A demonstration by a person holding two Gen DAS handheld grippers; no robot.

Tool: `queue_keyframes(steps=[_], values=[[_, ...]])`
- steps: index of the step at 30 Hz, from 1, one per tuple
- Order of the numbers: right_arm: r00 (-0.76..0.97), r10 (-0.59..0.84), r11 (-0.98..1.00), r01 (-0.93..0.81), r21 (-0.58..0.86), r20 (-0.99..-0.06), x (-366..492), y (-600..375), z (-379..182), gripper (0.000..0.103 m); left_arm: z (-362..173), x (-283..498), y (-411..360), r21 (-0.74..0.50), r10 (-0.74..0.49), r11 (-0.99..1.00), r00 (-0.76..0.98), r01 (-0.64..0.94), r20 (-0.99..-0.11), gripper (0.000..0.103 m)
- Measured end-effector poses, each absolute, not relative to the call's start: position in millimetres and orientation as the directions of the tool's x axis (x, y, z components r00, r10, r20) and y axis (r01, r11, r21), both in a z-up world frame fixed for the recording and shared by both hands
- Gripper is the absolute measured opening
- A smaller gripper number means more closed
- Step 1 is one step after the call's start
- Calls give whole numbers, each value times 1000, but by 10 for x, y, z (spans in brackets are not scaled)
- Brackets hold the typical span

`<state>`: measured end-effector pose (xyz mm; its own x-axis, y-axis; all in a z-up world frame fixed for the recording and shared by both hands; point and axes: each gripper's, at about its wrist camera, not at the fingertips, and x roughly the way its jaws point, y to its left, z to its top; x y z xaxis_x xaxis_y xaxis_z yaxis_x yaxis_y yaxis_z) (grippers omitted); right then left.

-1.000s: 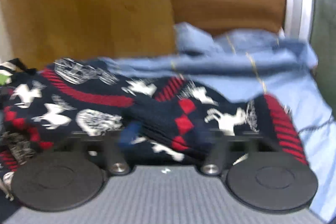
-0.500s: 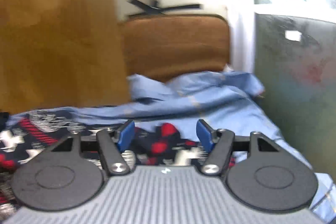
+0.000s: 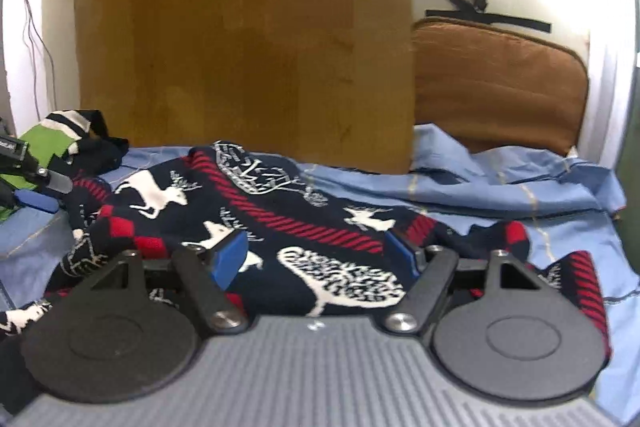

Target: Fold small clothes

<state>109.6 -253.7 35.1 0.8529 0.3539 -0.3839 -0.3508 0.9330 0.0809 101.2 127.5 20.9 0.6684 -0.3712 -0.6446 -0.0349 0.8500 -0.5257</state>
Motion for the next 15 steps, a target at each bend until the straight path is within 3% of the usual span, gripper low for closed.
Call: queue_keyframes(steps=[7,9,10,11,12,13,14,15], values=[[800,454,889,-436,140,-392,1117,-2441,345,79,15,1041,1215,-567,-426,823,611,-45,-667,60],[769,504,859,-494,136,-393,1086,-2357,345,82,-66,1070,1169,-558,-422,828,596,-54,-683,56],[757,518,848,-515,125,-399,1087,-2295,335,82,-114,1114,1125,-547,-413,835,585,-63,-698,44],[746,524,840,-532,106,-411,1099,-2211,313,82,-159,1161,1079,-539,-408,839,576,-69,-709,19],[739,523,835,-544,82,-425,1117,-2119,284,82,-197,1217,1025,-523,-395,849,568,-73,-722,8],[735,517,832,-551,58,-438,1137,-2035,255,80,-209,1268,979,-497,-366,864,574,-83,-732,9],[729,515,827,-560,39,-452,1162,-1958,220,66,-180,1307,952,-481,-349,873,591,-77,-727,8],[718,513,820,-571,23,-470,1191,-1884,184,18,-107,1347,938,-457,-322,887,611,-73,-723,8]])
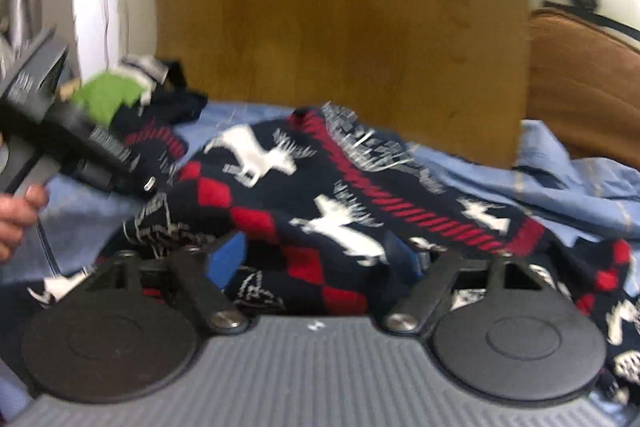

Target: Fold small clothes

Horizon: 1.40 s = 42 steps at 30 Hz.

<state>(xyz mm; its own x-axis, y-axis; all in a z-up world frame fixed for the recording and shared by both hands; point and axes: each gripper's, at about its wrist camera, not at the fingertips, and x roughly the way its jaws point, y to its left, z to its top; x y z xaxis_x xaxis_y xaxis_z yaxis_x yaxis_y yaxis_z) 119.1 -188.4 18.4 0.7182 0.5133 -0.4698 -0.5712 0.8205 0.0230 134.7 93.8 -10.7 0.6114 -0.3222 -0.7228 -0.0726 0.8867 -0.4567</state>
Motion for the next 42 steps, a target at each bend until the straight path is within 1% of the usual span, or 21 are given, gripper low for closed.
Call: queue_keyframes(steps=[1,2,4,6,9,12,14,16,17,18,19,22,24,29,34,36,37,38,39,40,42], values=[[710,506,817,-577,8,-490,1219,-1832,153,8,26,1370,960,-435,-286,898,652,-74,-702,8],[718,483,826,-564,-11,-501,1238,-1804,141,7,191,1368,1020,-423,-256,903,700,-74,-667,8],[751,475,842,-539,-9,-458,1211,-1884,227,7,571,1337,1228,-435,-217,897,788,-71,-576,8],[810,448,876,-482,3,-378,1140,-2065,413,7,843,1337,1431,-468,-208,881,827,-75,-523,8],[881,384,920,-392,31,-277,1026,-2302,618,7,1103,1283,1590,-440,-109,890,878,-123,-465,8],[871,388,920,-385,72,-302,995,-2382,607,9,1210,1200,1683,-401,18,896,919,-190,-394,8],[817,432,899,-423,110,-383,1040,-2350,467,13,1145,1307,1638,-363,38,907,901,-213,-432,9],[750,459,879,-461,120,-476,1070,-2271,332,31,969,1413,1557,-312,25,923,845,-225,-534,12],[737,453,878,-467,107,-501,1056,-2243,289,45,874,1411,1525,-299,5,930,823,-213,-569,12],[744,445,881,-465,92,-499,1003,-2250,275,52,781,1377,1492,-298,-20,935,809,-193,-587,12],[756,443,882,-463,85,-482,944,-2272,285,54,696,1303,1459,-294,-42,940,800,-171,-599,18],[801,434,897,-427,114,-413,716,-2526,404,64,520,1007,1356,-295,-125,952,782,-78,-610,47],[823,415,909,-391,143,-387,602,-2734,456,73,440,783,1279,-314,-204,949,770,4,-605,55],[846,365,931,-327,162,-389,295,-3112,420,82,198,299,1071,-363,-359,920,690,148,-628,69],[810,385,923,-321,215,-443,212,-3197,182,84,-120,213,880,-426,-452,885,575,190,-682,70],[789,412,909,-326,258,-456,241,-3131,75,84,-196,170,765,-441,-471,876,542,194,-696,67],[777,425,903,-327,279,-464,262,-3094,8,83,-232,155,691,-451,-487,869,522,205,-700,57],[765,431,900,-327,289,-478,267,-3062,-47,63,-243,146,614,-435,-482,873,528,221,-699,37],[748,436,899,-331,288,-501,293,-3007,-98,14,-252,131,531,-397,-458,888,531,232,-713,23],[734,429,903,-330,275,-527,318,-2955,-127,14,-226,124,477,-350,-415,909,543,225,-730,6],[751,432,900,-323,292,-499,264,-2983,-60,12,-142,101,513,-368,-437,899,532,236,-726,6]])
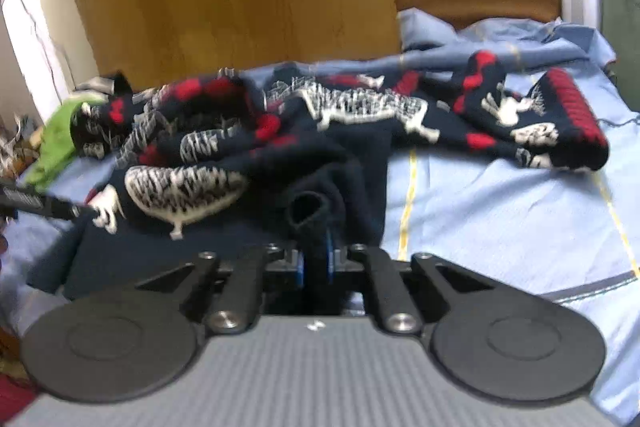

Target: Fold small clothes

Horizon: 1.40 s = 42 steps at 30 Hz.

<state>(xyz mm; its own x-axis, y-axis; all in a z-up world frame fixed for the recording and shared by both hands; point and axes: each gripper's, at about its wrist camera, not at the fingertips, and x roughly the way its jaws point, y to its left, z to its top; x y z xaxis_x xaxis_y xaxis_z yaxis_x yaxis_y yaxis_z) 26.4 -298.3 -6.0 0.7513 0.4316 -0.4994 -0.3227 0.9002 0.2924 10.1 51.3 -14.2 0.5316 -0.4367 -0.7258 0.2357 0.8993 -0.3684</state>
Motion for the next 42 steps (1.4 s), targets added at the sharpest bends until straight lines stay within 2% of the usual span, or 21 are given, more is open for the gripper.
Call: queue_keyframes(steps=[5,7,9,10,12,13,14,15,16,21,27,32,38,42], values=[[833,478,856,-371,360,-279,-269,-3383,670,11,561,-213,1122,-459,-514,849,611,262,-602,6],[827,523,824,-429,370,-207,-574,-3531,915,10,826,-456,1314,-411,-481,869,670,276,-566,6],[777,606,767,-513,385,-172,-850,-3633,1001,10,907,-613,1364,-362,-458,886,676,290,-578,7],[749,640,741,-541,398,-173,-931,-3653,976,12,881,-679,1350,-332,-449,893,661,304,-601,7],[698,678,721,-569,396,-231,-1042,-3629,830,18,759,-734,1266,-264,-417,908,622,327,-663,11],[707,652,750,-549,369,-273,-1074,-3607,748,25,651,-764,1237,-235,-399,913,604,334,-690,20],[723,623,775,-521,357,-299,-1072,-3609,687,44,568,-772,1234,-221,-386,916,592,334,-708,33],[747,590,798,-481,364,-306,-1051,-3638,631,58,502,-774,1263,-216,-372,922,585,321,-720,39],[774,559,812,-438,386,-298,-1009,-3683,591,59,438,-754,1293,-213,-351,932,587,293,-729,45],[803,501,825,-331,458,-322,-611,-3615,409,59,282,-662,1455,-269,-330,944,598,193,-730,53],[763,404,914,-359,191,-504,-347,-2853,-5,56,146,-566,1381,-301,-346,937,575,176,-741,56],[780,356,928,-361,95,-514,-314,-2652,-155,48,107,-532,1260,-300,-357,934,562,195,-746,60],[827,355,928,-370,55,-436,-546,-2577,-68,45,85,-486,1164,-297,-360,933,553,204,-752,62],[790,345,930,-361,70,-507,-453,-2538,-150,43,54,-460,1132,-298,-363,932,542,206,-758,64]])
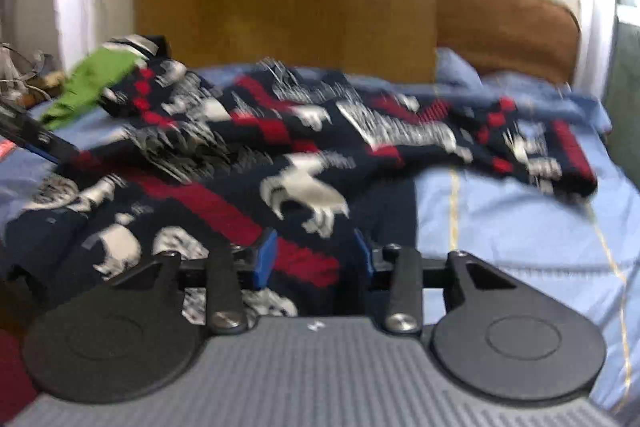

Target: Fold small clothes

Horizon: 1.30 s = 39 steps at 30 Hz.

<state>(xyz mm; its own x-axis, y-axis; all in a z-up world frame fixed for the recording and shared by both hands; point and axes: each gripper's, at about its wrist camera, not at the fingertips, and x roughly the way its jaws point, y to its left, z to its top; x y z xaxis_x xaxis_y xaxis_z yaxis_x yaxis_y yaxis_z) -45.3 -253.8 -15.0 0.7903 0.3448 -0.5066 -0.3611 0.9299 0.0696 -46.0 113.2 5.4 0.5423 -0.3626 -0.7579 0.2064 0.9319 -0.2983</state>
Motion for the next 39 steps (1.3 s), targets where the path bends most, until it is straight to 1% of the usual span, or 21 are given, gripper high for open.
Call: queue_keyframes(steps=[2,4,7,8,9,10,11,12,15,18,20,22,24,26,27,29,31,32,33,35,39], values=[[781,320,944,-310,111,-537,-378,-2637,-214,44,31,-453,1123,-303,-365,931,536,204,-761,66],[774,344,939,-296,177,-532,-329,-2724,-208,46,4,-446,1112,-306,-367,930,528,202,-766,67],[764,366,931,-301,208,-532,-258,-2710,-197,49,-19,-443,1087,-313,-370,929,522,197,-769,67],[762,374,927,-306,215,-529,-245,-2686,-206,47,-21,-447,1083,-315,-372,928,522,197,-768,67],[763,376,927,-312,209,-526,-230,-2655,-210,28,-20,-453,1085,-318,-374,927,522,199,-766,67],[764,372,928,-318,194,-527,-244,-2618,-213,15,-18,-459,1084,-319,-376,926,523,200,-765,68],[767,362,932,-318,177,-529,-237,-2597,-213,11,-16,-464,1084,-319,-376,926,525,200,-763,69],[766,369,929,-321,184,-526,-241,-2600,-212,10,-12,-466,1086,-317,-374,927,527,199,-763,70],[796,371,929,-324,181,-479,-355,-2661,-103,9,8,-464,1110,-313,-365,931,533,189,-763,71],[824,400,914,-327,239,-402,-508,-2913,158,9,47,-468,1139,-314,-364,931,544,186,-756,72],[863,358,926,-280,251,-357,-585,-3126,297,9,64,-465,1145,-317,-368,929,549,190,-750,75],[888,326,919,-215,331,-326,-578,-3396,357,9,55,-459,1129,-318,-373,928,548,196,-749,76],[897,294,892,-134,432,-330,-496,-3658,291,9,25,-438,1103,-321,-377,926,538,199,-754,76],[877,288,840,-40,541,-383,-354,-3846,112,10,-3,-426,1081,-324,-383,924,528,205,-758,76],[877,258,816,26,577,-405,-325,-3930,22,13,-13,-430,1074,-326,-388,922,526,210,-757,76],[879,221,802,83,591,-423,-335,-4006,-61,13,-14,-443,1057,-330,-398,917,521,223,-755,76],[876,265,792,41,609,-403,-402,-3997,-69,18,-17,-442,1042,-337,-412,911,512,236,-754,76],[868,303,790,3,613,-394,-426,-3967,-61,33,-17,-434,1033,-343,-418,908,507,239,-753,76],[860,329,796,-30,605,-391,-451,-3925,-50,52,-18,-420,1020,-349,-424,905,503,241,-753,76],[851,337,830,-68,553,-402,-503,-3822,-29,65,-27,-391,991,-361,-436,900,493,243,-753,76],[801,383,878,-162,450,-460,-540,-3537,-98,64,-111,-404,922,-381,-458,889,457,256,-762,76]])
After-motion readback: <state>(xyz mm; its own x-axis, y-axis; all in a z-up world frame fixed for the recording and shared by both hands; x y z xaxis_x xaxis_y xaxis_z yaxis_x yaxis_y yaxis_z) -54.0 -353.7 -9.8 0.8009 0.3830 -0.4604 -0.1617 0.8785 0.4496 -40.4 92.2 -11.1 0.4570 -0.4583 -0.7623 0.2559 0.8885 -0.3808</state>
